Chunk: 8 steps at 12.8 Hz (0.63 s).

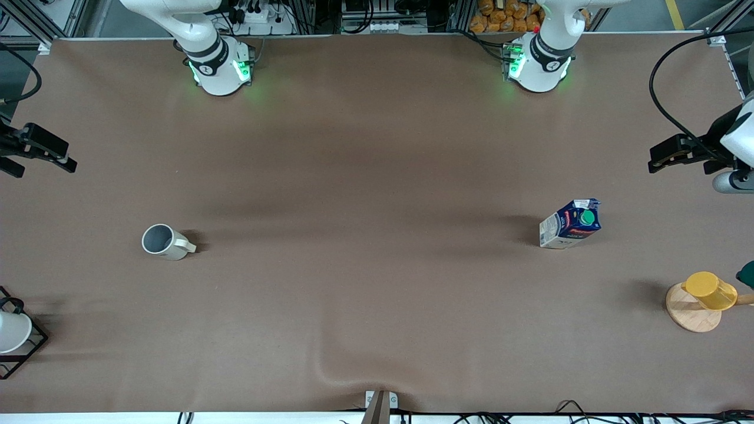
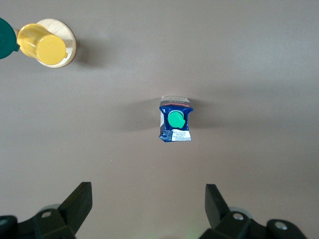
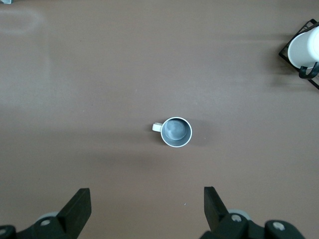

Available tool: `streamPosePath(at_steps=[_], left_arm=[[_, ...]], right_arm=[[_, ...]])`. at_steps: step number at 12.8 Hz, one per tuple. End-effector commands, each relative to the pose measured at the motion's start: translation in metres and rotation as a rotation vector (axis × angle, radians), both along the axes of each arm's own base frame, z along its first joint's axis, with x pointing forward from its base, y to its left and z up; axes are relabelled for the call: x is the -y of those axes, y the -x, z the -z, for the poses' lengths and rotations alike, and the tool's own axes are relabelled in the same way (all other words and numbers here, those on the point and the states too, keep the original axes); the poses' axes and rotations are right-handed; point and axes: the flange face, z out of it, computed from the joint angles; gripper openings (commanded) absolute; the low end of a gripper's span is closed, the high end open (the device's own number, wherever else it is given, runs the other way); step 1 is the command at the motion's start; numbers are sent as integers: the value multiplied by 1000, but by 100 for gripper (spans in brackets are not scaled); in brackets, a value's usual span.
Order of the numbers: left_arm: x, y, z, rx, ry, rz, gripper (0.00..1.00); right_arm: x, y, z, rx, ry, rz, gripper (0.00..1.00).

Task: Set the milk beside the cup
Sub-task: 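Reach the left gripper to the milk carton while the right gripper reaches the mug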

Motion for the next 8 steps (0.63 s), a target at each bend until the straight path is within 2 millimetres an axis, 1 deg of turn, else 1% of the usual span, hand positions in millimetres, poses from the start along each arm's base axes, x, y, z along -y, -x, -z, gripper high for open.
streamPosePath(at_steps=[1, 2, 3, 4, 5, 6, 7, 8], left_arm=[[4, -3, -4, 10, -6, -6, 100], [7, -4, -4, 12, -7, -4, 100], [9, -7, 2, 5, -6, -12, 100], [24, -17, 18, -7, 15, -4, 100], [27, -28, 38, 2, 54, -11, 100], [30, -33, 66, -14, 50, -9, 100], [43, -33, 90, -10, 48, 5, 100], [45, -31, 111, 1, 43, -15, 100]], right_arm=[[0, -2, -5, -2, 20, 5, 100], [5, -2, -5, -2, 20, 13, 100], [6, -6, 6, -23, 9, 20, 100], [10, -20, 39, -82, 9, 23, 100], [10, -34, 67, -143, 24, 21, 100], [10, -35, 69, -157, 22, 22, 100], [11, -37, 74, -166, 20, 22, 100], [12, -44, 95, -201, 21, 23, 100]])
